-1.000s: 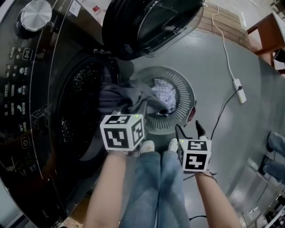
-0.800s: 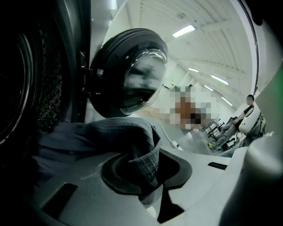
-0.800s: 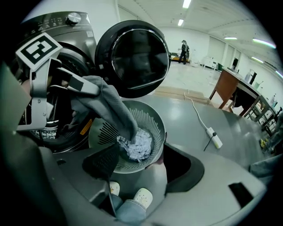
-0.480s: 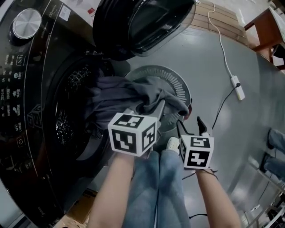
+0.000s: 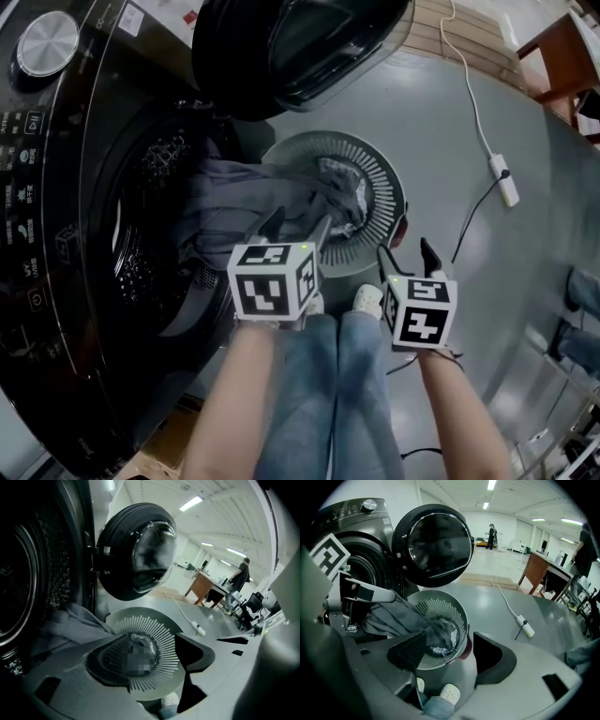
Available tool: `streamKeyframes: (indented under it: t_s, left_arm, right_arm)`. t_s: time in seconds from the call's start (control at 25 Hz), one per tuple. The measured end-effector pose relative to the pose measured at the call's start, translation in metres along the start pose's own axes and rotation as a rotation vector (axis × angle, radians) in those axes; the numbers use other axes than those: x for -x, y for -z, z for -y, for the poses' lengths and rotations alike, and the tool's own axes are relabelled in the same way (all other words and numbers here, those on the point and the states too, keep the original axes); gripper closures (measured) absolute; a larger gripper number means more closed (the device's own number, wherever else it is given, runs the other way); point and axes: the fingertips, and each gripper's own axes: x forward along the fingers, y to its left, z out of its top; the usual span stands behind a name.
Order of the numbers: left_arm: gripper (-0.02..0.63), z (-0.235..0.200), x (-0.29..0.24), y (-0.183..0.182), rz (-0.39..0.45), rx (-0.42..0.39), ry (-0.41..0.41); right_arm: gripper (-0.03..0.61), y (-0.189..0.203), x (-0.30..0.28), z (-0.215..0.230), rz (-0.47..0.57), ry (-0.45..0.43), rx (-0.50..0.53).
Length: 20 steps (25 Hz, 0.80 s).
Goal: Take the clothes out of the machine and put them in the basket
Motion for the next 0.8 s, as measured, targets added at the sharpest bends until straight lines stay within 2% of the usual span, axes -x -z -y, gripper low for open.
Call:
streamKeyframes:
  t_s: [0.32, 0.52, 0.6, 0.8]
  left_arm:
    - [0.245, -0.086, 0.011, 0.015, -0.058, -0.149, -0.257]
    - [0.201, -0.143, 0.021, 0.025, -0.087, -0.157, -0.392]
    - [0.164, -0.161, 0.023, 0.028, -0.087, -0.155, -0.431]
    - [0.089, -0.2, 0.019, 0.04, -0.124, -0.089, -0.497]
  right_arm:
    - [0.267, 0.003, -0.007, -0.019, -0.01, -0.023, 0.008]
    - [0.268, 0.007, -0.015, -0.034, -0.022, -0.031, 0.018]
    - [0.268, 0.006, -0.019, -0.039, -0.024, -0.035, 0.018]
    - [0.27, 0.006, -0.03, -0.052, -0.031, -0.044, 0.032]
